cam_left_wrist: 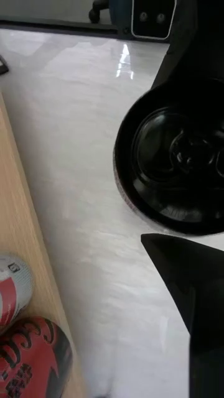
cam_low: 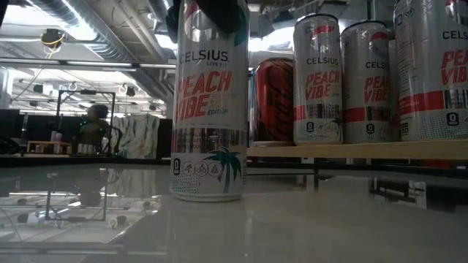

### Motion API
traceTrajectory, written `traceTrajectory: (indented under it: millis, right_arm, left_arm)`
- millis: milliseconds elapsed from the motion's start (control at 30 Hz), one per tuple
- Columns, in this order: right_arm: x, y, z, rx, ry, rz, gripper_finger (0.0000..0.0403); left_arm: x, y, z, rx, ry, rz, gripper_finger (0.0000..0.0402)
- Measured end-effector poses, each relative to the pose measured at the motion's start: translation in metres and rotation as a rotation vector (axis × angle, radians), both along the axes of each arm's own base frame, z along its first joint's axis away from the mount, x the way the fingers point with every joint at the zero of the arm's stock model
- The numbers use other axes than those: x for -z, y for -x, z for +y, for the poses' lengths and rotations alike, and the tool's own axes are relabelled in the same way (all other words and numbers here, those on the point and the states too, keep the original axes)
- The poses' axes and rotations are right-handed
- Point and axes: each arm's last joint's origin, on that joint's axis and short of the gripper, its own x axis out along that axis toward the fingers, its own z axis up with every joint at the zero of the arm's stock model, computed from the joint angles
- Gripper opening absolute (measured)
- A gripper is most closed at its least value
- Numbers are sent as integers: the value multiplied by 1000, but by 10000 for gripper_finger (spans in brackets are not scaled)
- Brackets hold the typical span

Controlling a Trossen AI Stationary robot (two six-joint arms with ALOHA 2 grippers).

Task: Place canned beverage on shelf
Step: Put the white pink soda can on the shelf aligned with the other white pink soda cans

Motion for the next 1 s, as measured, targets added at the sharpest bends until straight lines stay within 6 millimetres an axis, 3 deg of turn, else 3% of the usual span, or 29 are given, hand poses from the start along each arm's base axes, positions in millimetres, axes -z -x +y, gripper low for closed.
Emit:
traceTrajectory:
  millis: [1000]
  right_arm:
    - [0,0,0,-2,1,1,305]
  left_arm:
    - [-1,-3,1,9,65,-4,305]
